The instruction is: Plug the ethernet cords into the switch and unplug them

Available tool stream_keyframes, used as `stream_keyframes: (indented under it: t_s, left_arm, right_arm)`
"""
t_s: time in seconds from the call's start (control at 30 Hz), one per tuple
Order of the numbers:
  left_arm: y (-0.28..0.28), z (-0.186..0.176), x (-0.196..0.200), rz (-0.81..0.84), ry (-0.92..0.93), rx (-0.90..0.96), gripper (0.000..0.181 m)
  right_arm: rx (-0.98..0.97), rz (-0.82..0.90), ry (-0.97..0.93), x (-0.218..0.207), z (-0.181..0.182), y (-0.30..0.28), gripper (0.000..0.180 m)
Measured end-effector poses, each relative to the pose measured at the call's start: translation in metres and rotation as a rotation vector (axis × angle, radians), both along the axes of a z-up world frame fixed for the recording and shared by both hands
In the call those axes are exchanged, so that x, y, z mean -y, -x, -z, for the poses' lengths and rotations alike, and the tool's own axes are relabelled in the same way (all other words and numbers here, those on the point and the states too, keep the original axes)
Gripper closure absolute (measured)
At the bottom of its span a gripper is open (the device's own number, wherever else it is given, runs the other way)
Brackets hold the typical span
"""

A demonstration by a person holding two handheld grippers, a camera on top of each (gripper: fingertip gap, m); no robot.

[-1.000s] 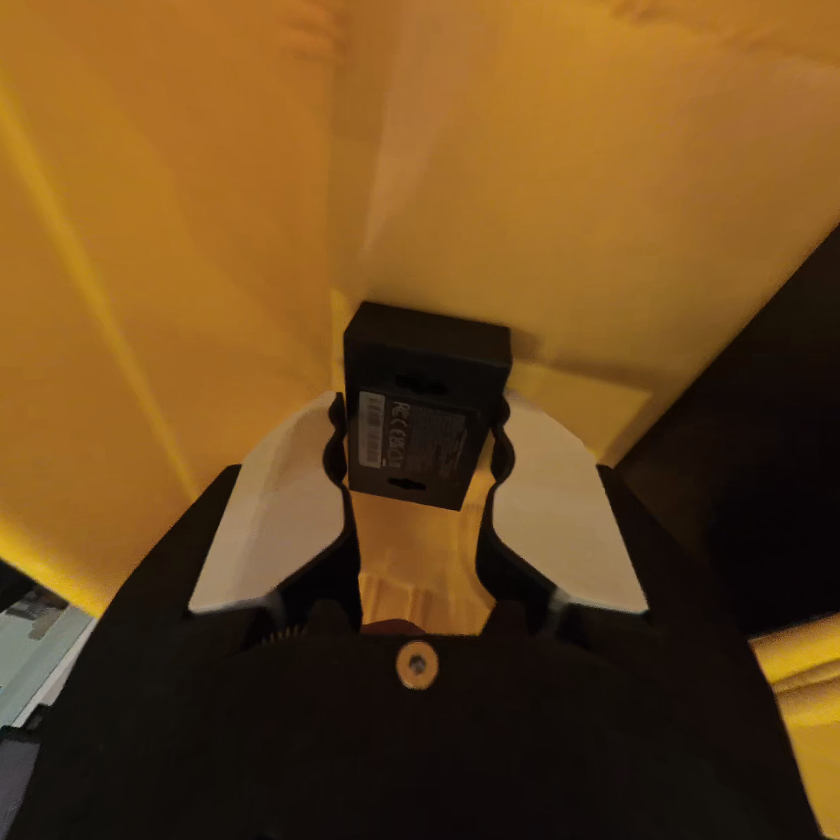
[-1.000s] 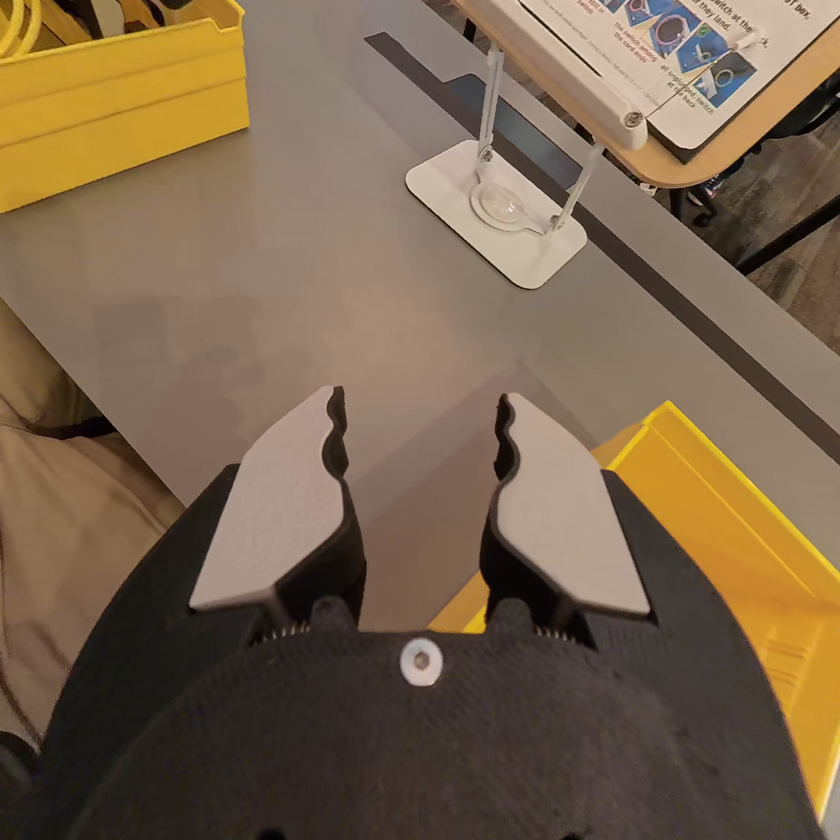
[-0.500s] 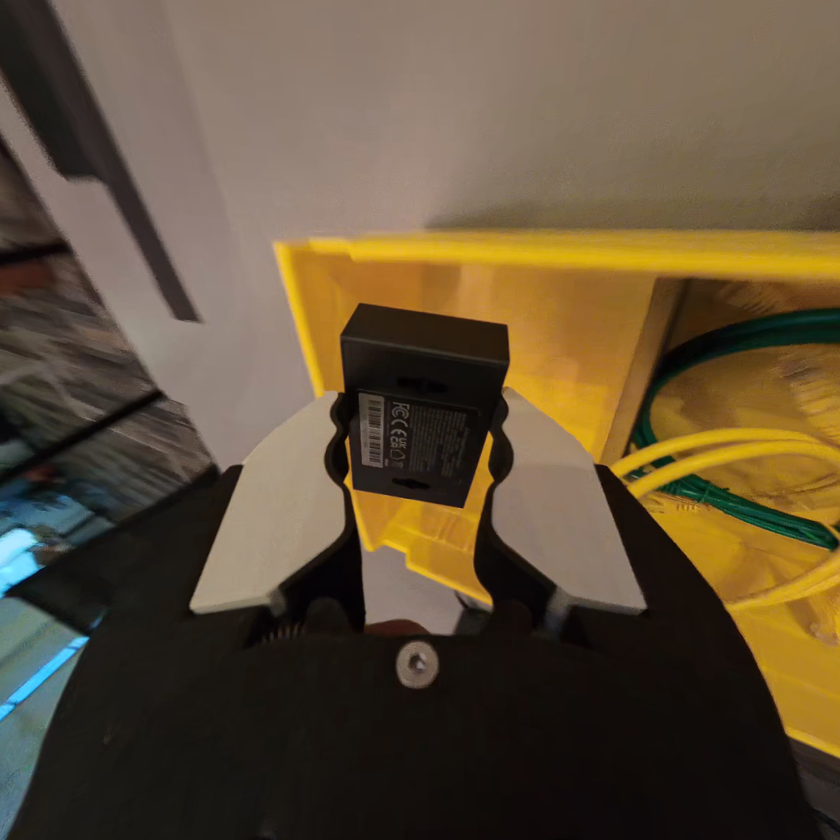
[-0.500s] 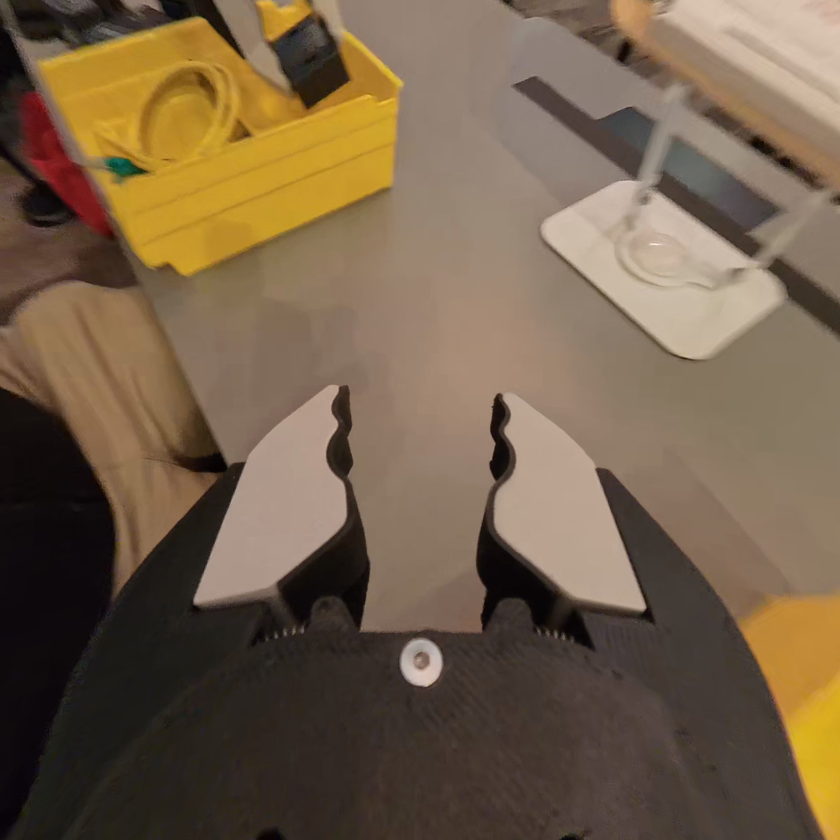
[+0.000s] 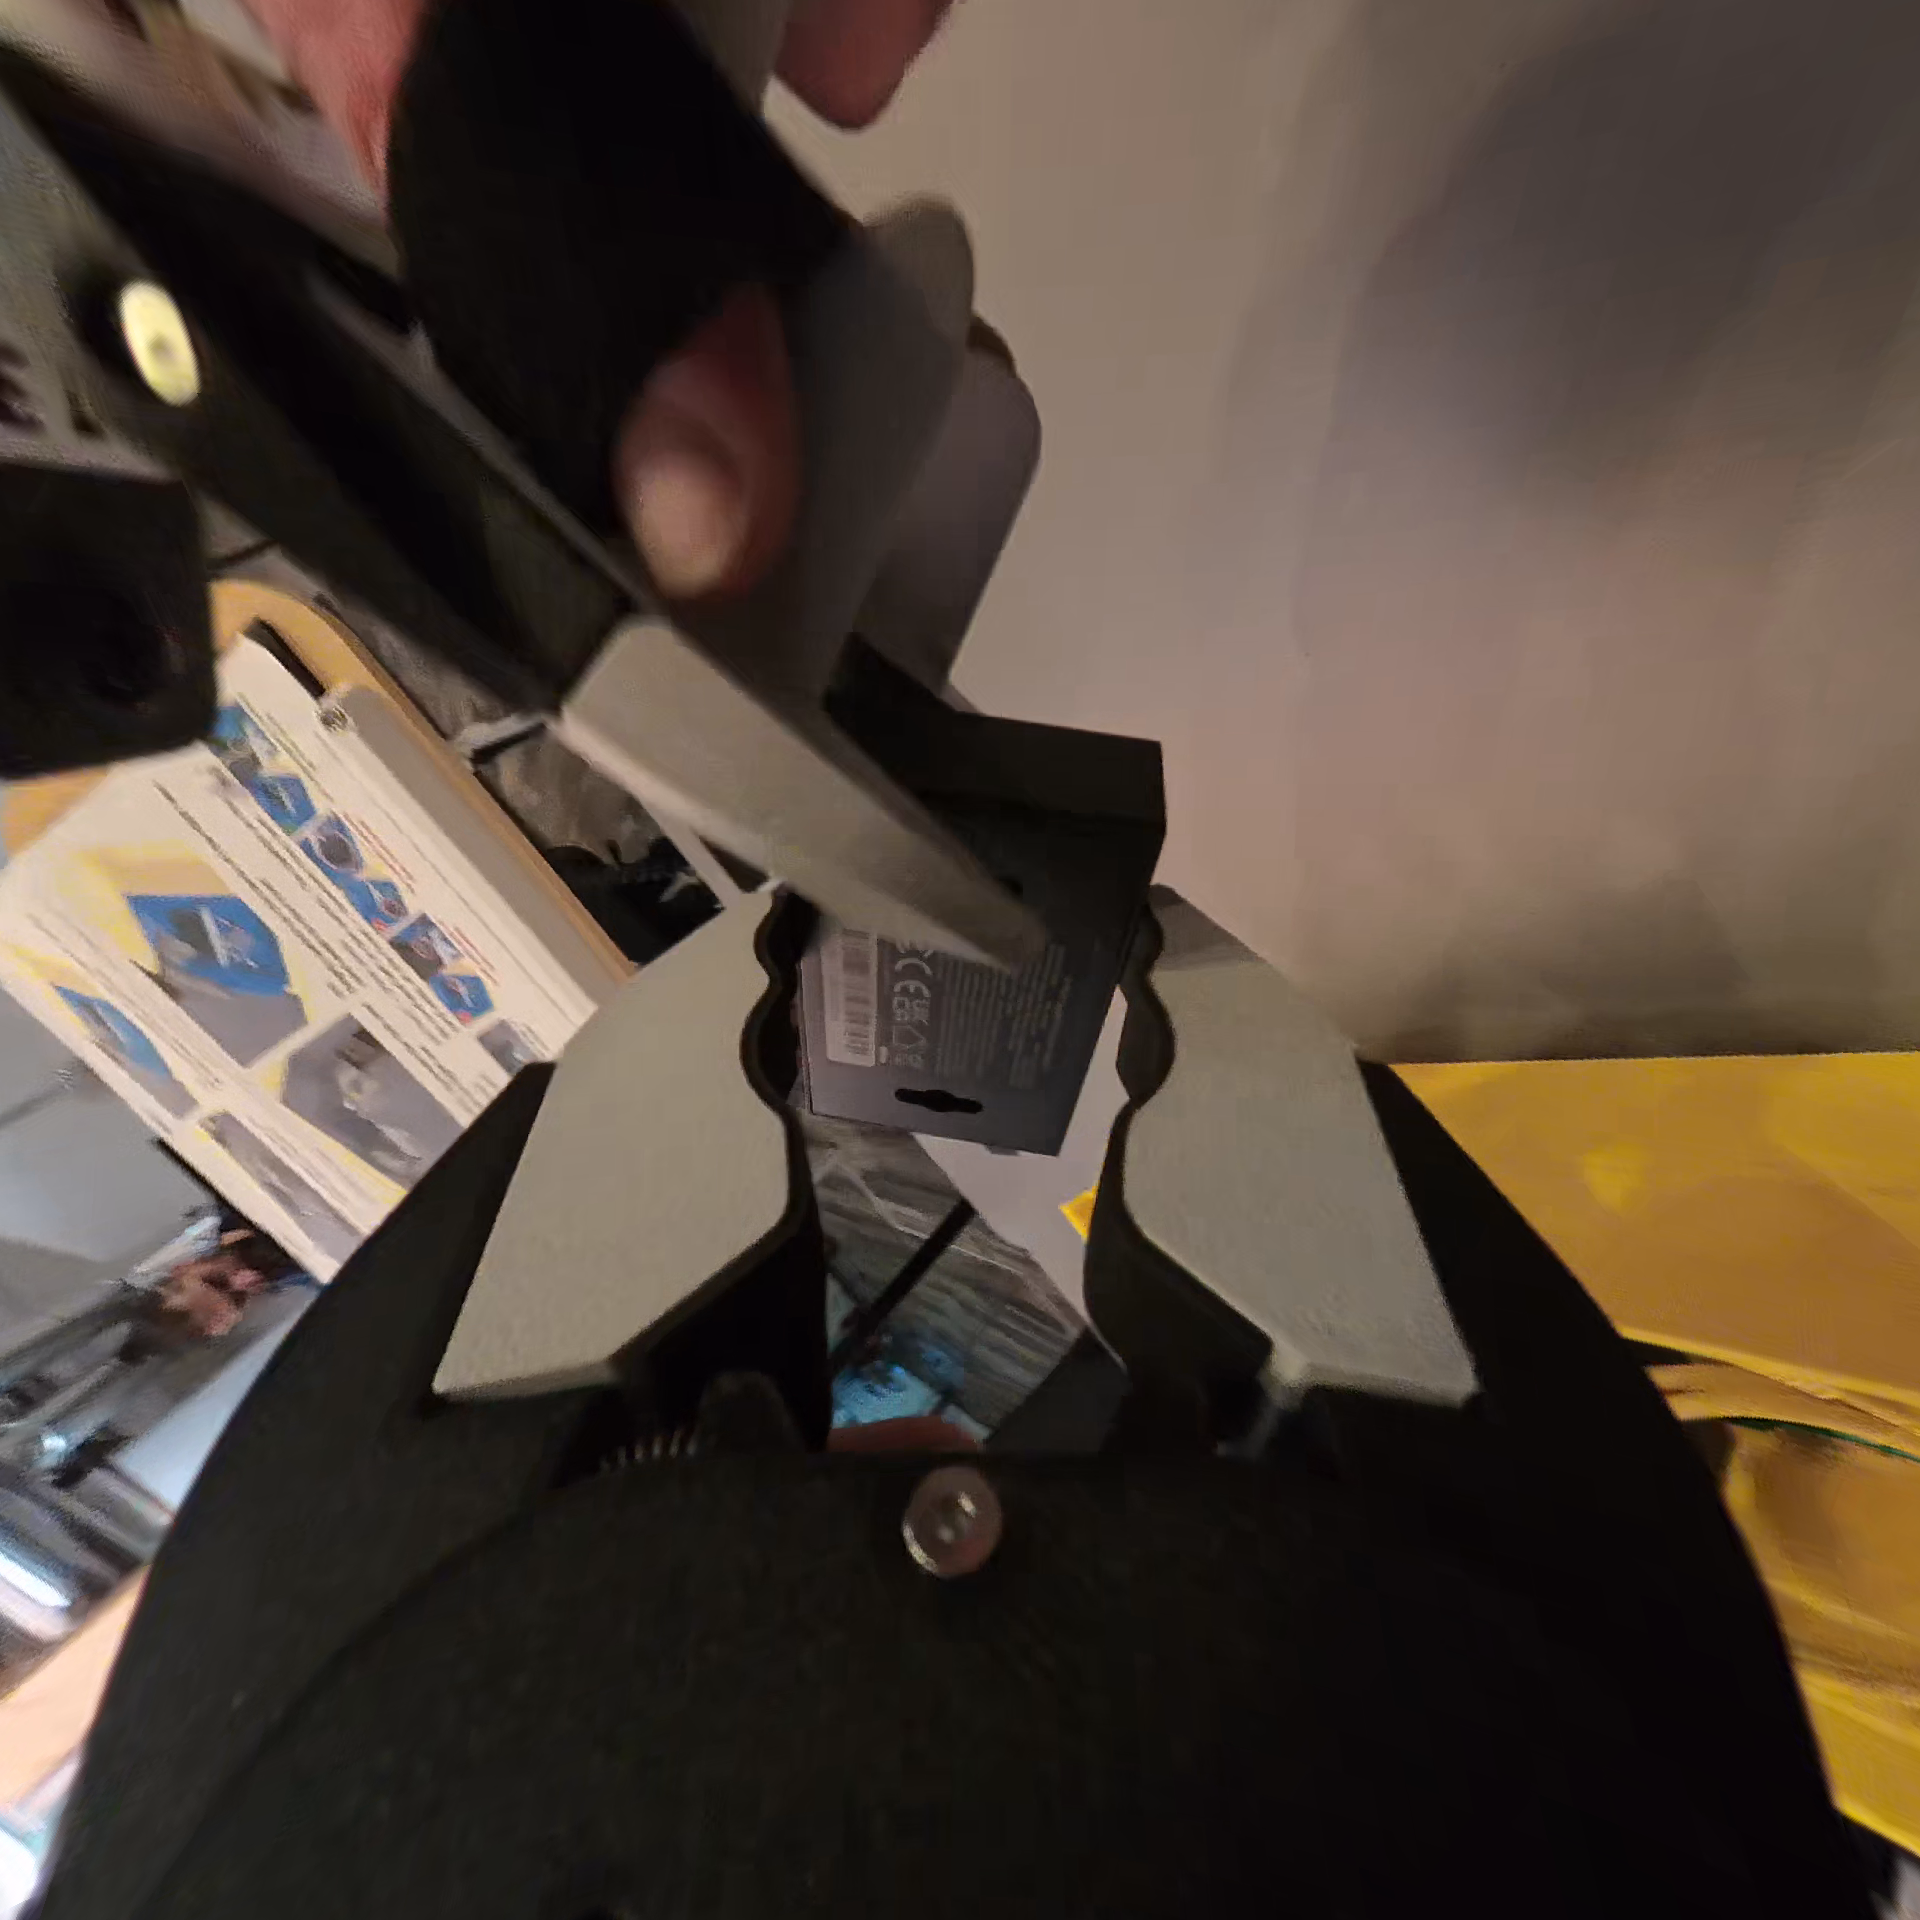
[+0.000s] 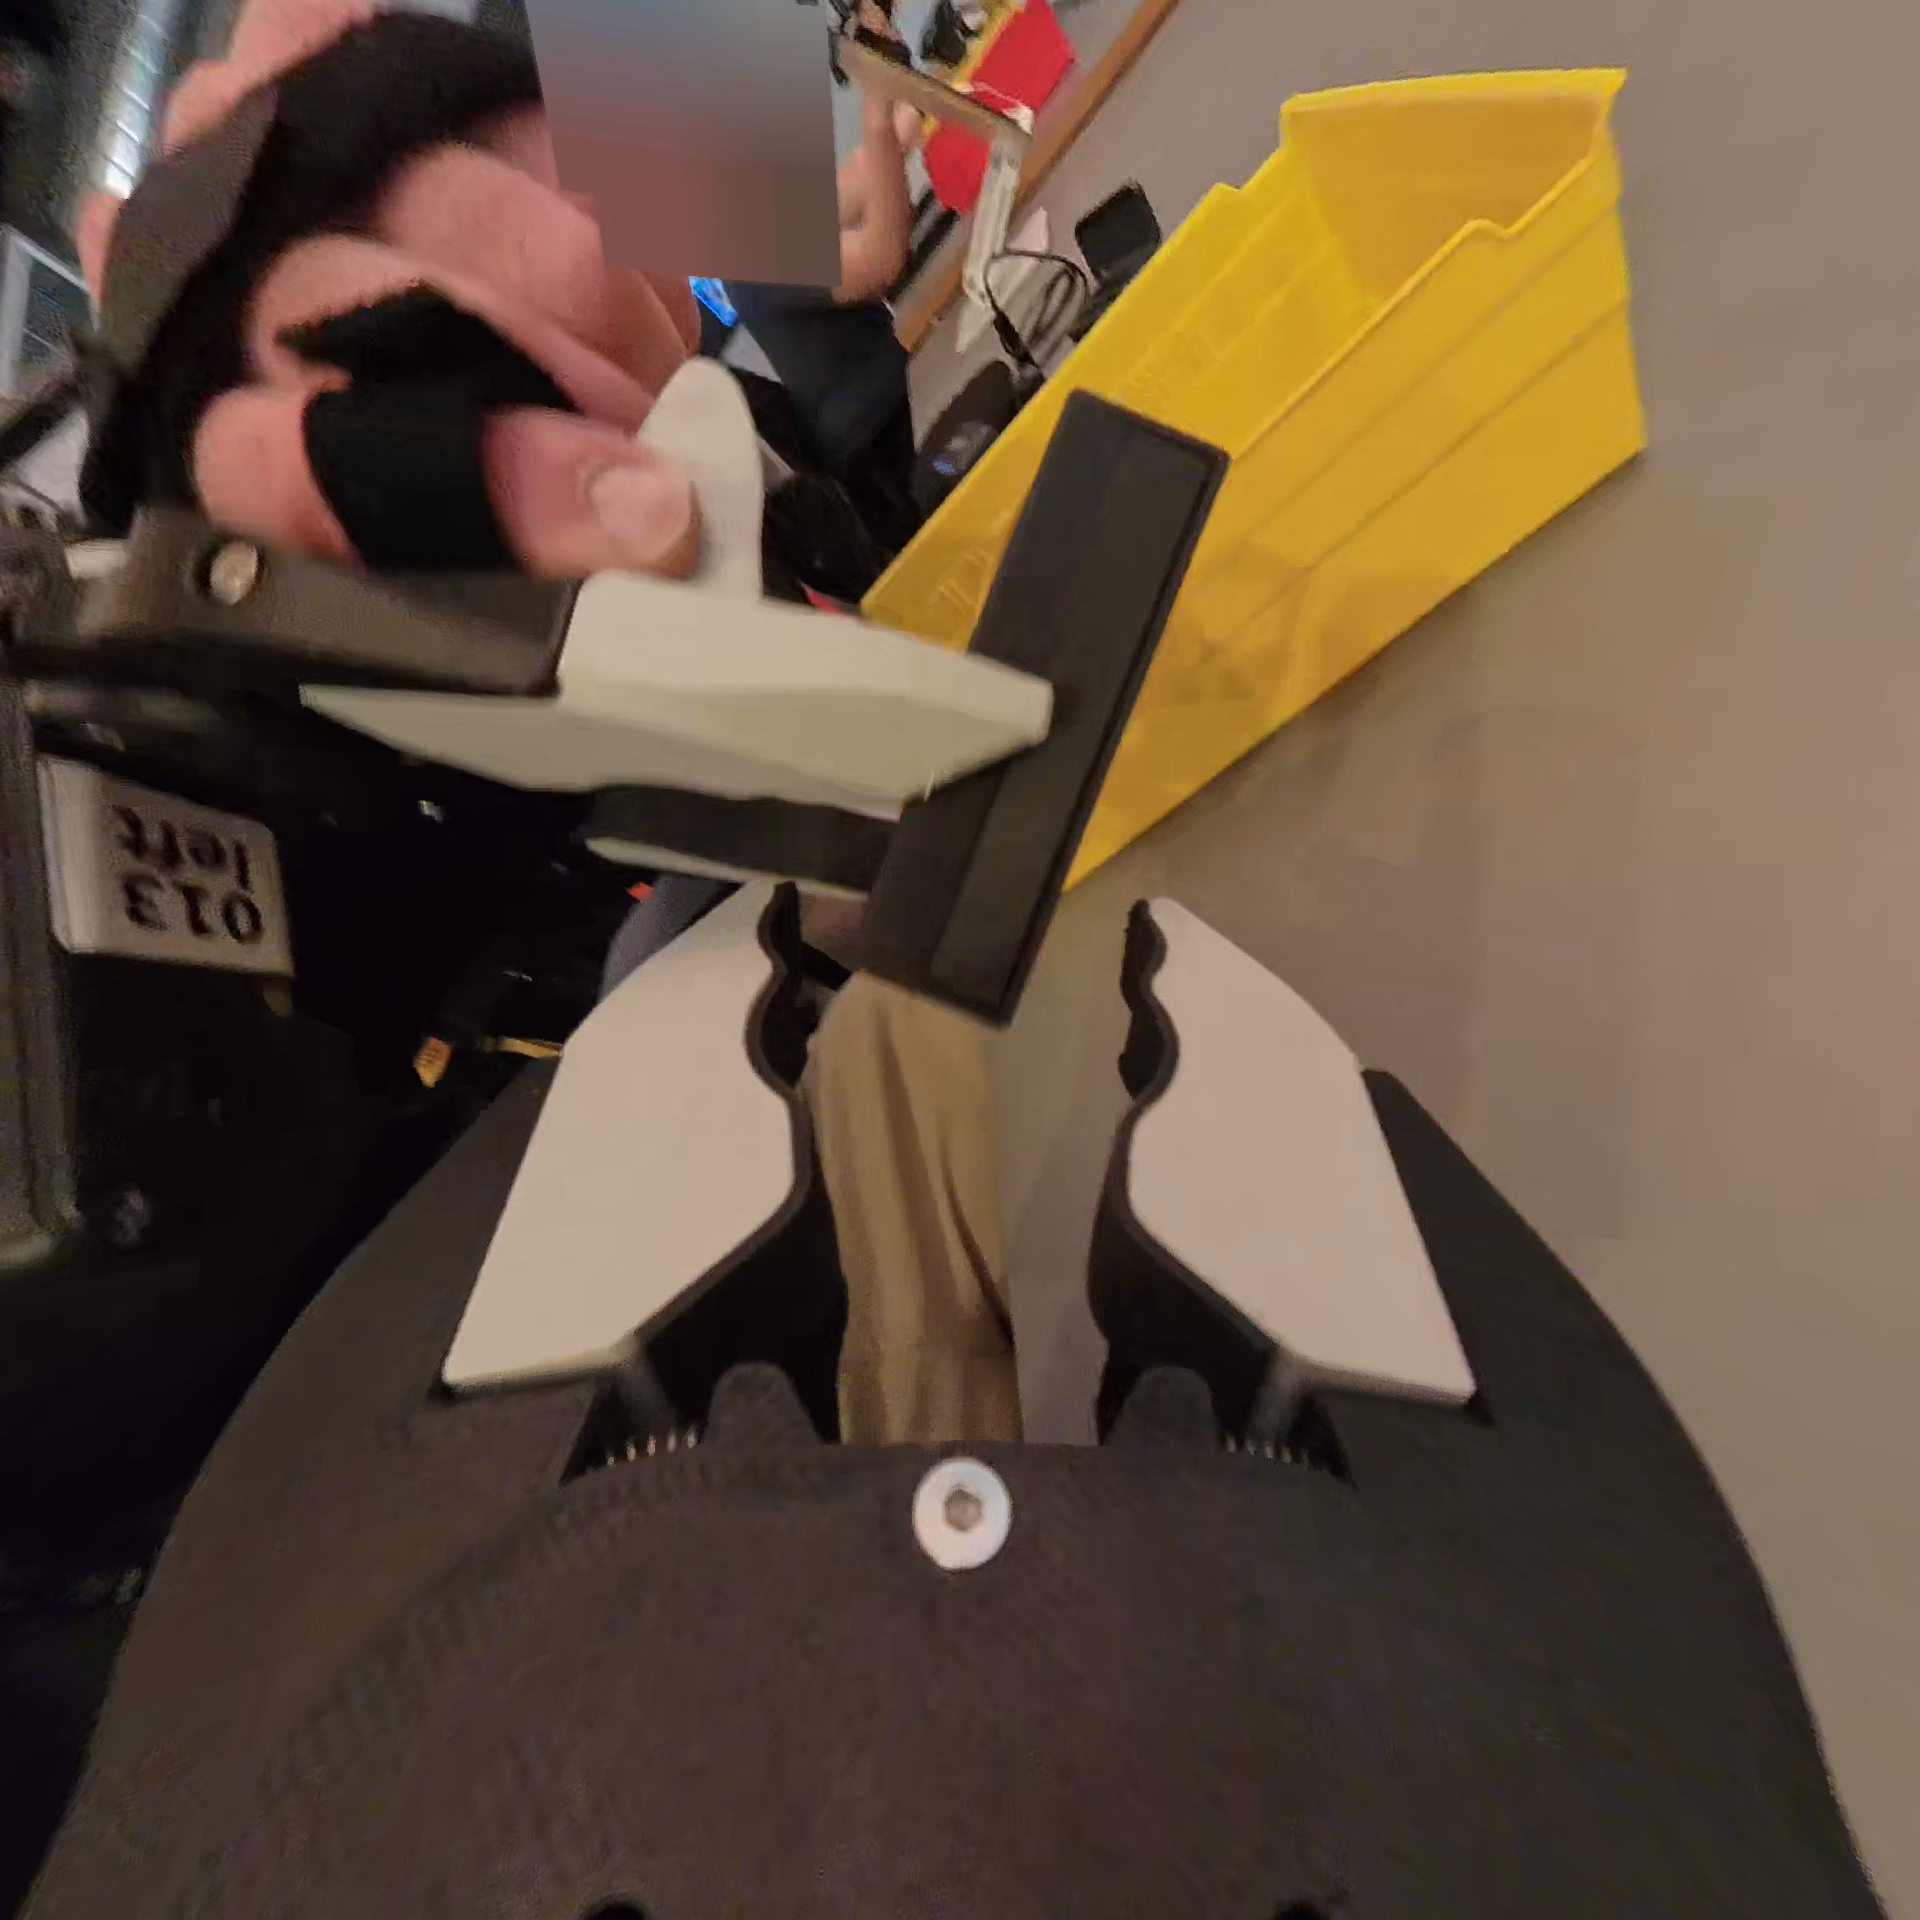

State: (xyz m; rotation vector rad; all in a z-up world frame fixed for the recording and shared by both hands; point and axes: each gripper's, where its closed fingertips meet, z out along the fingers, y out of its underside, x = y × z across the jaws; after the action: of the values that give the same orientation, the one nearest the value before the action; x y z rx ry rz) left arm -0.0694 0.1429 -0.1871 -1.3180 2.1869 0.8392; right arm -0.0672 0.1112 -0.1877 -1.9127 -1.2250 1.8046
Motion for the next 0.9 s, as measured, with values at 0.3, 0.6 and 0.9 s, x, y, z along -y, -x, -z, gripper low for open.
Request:
stream_keyframes:
  t_s: [0.3,0.6,0.9]
  left_arm:
    - [-0.011,-0.009,-0.018,-0.072,-0.105,0.009,0.098]
    - [-0.017,-0.028,-0.033,-0.392,0.037,0.836,0.034]
    - [-0.045,-0.050,-0.029,-0.281,0.079,1.227,0.070]
  right_arm:
    - [-0.087,0.061,0.046,-0.015,0.002,-0.008,0.150]
    - [-0.388,0.130,0.184,-0.034,-0.050,-0.037,0.150]
    - [-0.505,0.050,0.278,-0.017,-0.066,-0.038,0.150]
